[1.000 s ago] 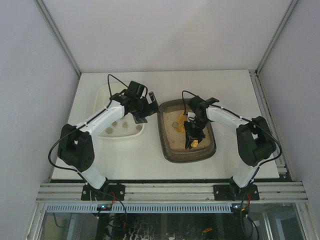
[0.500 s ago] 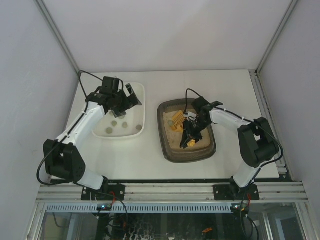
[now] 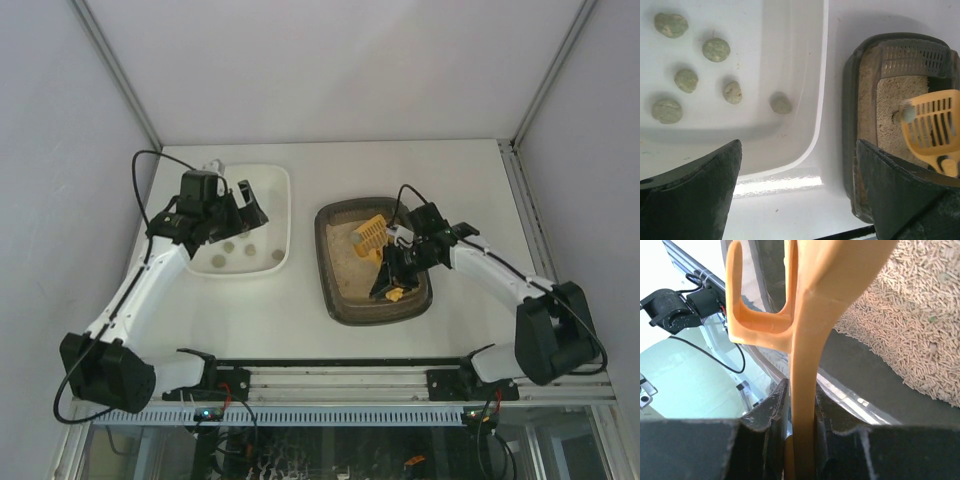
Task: Clean the litter box
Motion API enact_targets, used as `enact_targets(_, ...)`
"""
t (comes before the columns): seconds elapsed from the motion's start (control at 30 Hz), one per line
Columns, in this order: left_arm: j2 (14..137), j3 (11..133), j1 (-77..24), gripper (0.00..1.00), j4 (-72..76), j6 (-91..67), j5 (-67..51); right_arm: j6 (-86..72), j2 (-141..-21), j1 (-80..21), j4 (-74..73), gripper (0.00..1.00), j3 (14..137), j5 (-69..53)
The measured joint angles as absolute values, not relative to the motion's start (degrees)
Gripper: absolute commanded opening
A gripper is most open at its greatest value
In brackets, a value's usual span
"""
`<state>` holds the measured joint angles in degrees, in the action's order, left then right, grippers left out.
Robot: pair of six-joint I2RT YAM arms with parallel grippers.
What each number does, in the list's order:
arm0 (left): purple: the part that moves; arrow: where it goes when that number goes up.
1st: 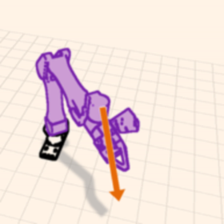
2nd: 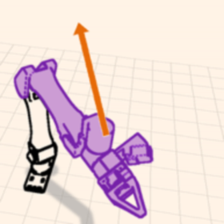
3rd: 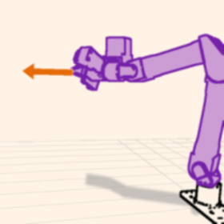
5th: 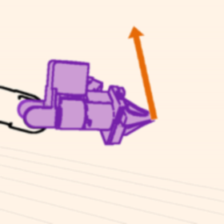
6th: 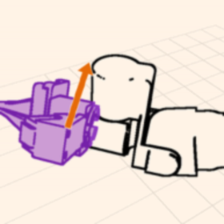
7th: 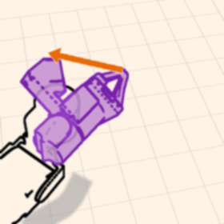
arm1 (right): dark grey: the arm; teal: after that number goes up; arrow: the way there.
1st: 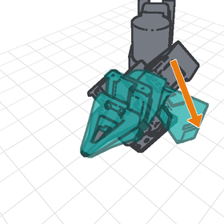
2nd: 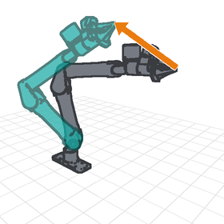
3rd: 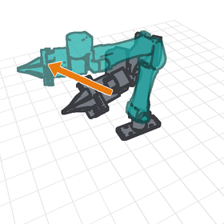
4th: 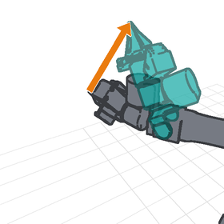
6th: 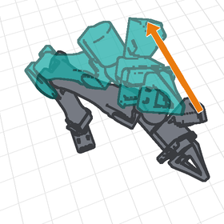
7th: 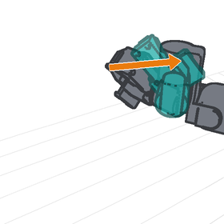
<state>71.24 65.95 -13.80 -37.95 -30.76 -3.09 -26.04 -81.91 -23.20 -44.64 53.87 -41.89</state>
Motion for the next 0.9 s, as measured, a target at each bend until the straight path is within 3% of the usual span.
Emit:
enact_targets(0.2,64.0,62.3,-13.1,1.0,-37.6,-24.6,-1.0,-31.7,-70.1,-21.0,-30.3,0.0,40.8,-41.7)
enact_targets(0.4,58.8,59.2,-12.6,1.0,-37.7,-18.0,4.1,-43.2,-56.3,-19.3,1.9,0.0,21.5,-44.6)
enact_targets(0.53,54.5,55.1,-11.6,1.0,-37.7,-15.9,6.9,-48.9,-54.2,-20.2,17.5,0.0,14.6,-45.5)
enact_targets(0.9,49.7,52.4,-10.9,1.0,-35.6,-14.8,8.9,-50.9,-55.4,-25.0,22.2,0.0,14.1,-43.5)
